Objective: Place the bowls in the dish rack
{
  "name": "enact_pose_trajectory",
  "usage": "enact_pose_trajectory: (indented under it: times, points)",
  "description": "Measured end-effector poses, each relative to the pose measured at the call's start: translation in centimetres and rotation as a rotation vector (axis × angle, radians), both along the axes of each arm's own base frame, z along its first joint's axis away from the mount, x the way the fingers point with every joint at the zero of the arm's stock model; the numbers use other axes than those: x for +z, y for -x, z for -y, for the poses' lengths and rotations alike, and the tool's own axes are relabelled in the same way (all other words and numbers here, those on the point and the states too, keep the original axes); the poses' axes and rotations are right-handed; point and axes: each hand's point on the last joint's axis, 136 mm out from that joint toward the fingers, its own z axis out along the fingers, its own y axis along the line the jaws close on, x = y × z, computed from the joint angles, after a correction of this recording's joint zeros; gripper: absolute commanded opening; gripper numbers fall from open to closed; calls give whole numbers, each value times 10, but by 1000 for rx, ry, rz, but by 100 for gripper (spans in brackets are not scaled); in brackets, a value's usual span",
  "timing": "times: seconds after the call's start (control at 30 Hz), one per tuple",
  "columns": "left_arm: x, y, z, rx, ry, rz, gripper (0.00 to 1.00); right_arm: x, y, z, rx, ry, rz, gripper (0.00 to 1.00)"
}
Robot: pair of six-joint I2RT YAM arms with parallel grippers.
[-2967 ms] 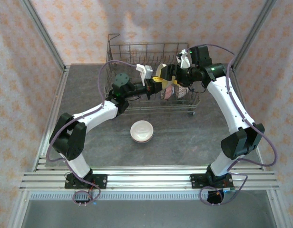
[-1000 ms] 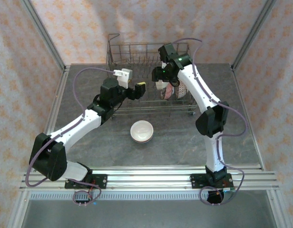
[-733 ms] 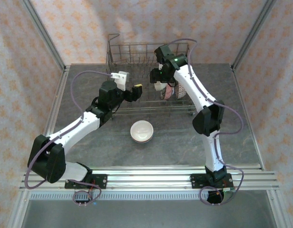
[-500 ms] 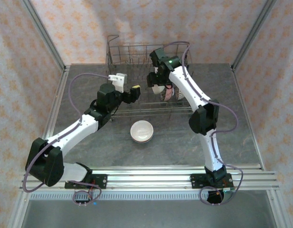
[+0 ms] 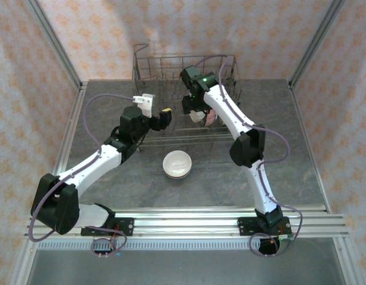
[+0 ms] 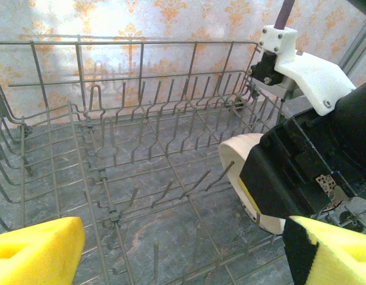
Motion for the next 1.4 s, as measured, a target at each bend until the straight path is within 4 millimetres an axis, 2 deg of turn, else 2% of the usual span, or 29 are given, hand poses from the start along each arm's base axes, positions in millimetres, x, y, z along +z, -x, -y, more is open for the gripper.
enact_pose_trajectory:
  times: [0.53, 1.4]
  points:
    - [-4, 1, 0, -11, -40, -4, 88, -22, -2, -2, -93, 7, -2, 52]
    - [-8, 3, 0, -33, -61, -15, 88, -26, 0, -3, -152, -27, 6, 60]
